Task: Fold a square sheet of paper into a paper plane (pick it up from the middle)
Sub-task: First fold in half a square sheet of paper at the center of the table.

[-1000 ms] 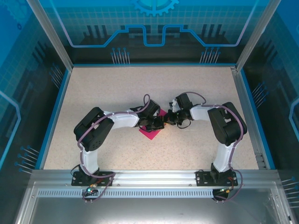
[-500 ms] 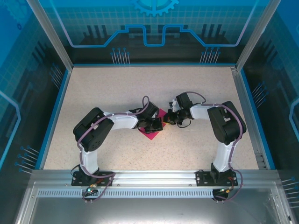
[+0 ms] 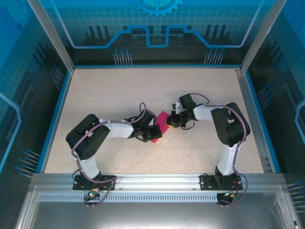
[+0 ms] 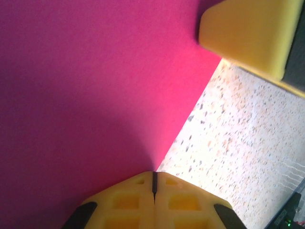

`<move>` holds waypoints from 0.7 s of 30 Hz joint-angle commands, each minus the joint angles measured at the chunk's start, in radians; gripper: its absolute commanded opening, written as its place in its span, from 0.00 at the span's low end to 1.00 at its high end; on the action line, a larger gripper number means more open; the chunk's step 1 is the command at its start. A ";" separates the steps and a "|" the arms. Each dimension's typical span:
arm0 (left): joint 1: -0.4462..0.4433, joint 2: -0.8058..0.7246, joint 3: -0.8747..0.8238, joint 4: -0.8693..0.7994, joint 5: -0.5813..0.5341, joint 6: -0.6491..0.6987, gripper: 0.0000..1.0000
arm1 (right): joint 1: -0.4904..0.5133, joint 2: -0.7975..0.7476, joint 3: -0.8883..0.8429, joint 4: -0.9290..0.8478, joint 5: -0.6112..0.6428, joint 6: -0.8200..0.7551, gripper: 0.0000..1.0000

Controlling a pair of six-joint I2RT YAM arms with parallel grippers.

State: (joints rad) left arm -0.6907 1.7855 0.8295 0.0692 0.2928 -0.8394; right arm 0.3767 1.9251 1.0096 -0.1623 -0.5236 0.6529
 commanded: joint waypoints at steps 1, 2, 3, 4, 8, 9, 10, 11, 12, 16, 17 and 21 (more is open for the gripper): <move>0.000 -0.020 -0.079 -0.165 0.016 -0.015 0.03 | -0.007 0.096 -0.033 -0.124 0.168 -0.021 0.01; 0.001 -0.030 -0.087 -0.169 0.016 -0.014 0.03 | -0.007 0.098 -0.031 -0.127 0.170 -0.021 0.01; 0.001 -0.041 -0.098 -0.172 0.014 -0.013 0.03 | -0.007 0.101 -0.030 -0.129 0.172 -0.021 0.01; 0.001 -0.048 -0.108 -0.177 0.012 -0.014 0.03 | -0.007 0.102 -0.029 -0.130 0.172 -0.022 0.01; 0.000 -0.072 -0.144 -0.180 0.009 -0.016 0.03 | -0.007 0.106 -0.024 -0.138 0.177 -0.025 0.01; 0.001 -0.076 -0.154 -0.178 0.011 -0.017 0.03 | -0.007 0.107 -0.022 -0.140 0.178 -0.025 0.01; 0.000 -0.079 -0.159 -0.182 0.011 -0.017 0.03 | -0.007 0.107 -0.021 -0.140 0.178 -0.027 0.01; 0.001 -0.083 -0.165 -0.190 0.009 -0.015 0.03 | -0.007 0.109 -0.021 -0.141 0.178 -0.027 0.01; 0.000 -0.087 -0.169 -0.195 0.010 -0.013 0.03 | -0.007 0.110 -0.021 -0.141 0.179 -0.027 0.01; 0.000 -0.106 -0.175 -0.228 -0.002 -0.006 0.02 | -0.007 0.109 -0.018 -0.144 0.178 -0.029 0.01; 0.002 -0.112 -0.174 -0.242 -0.006 -0.001 0.02 | -0.007 0.109 -0.018 -0.144 0.180 -0.030 0.02; 0.000 -0.158 -0.164 -0.304 -0.041 0.025 0.02 | -0.006 0.106 -0.013 -0.146 0.179 -0.034 0.02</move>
State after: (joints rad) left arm -0.6910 1.6482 0.7082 -0.0105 0.2852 -0.8352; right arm 0.3740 1.9362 1.0306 -0.1947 -0.5285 0.6426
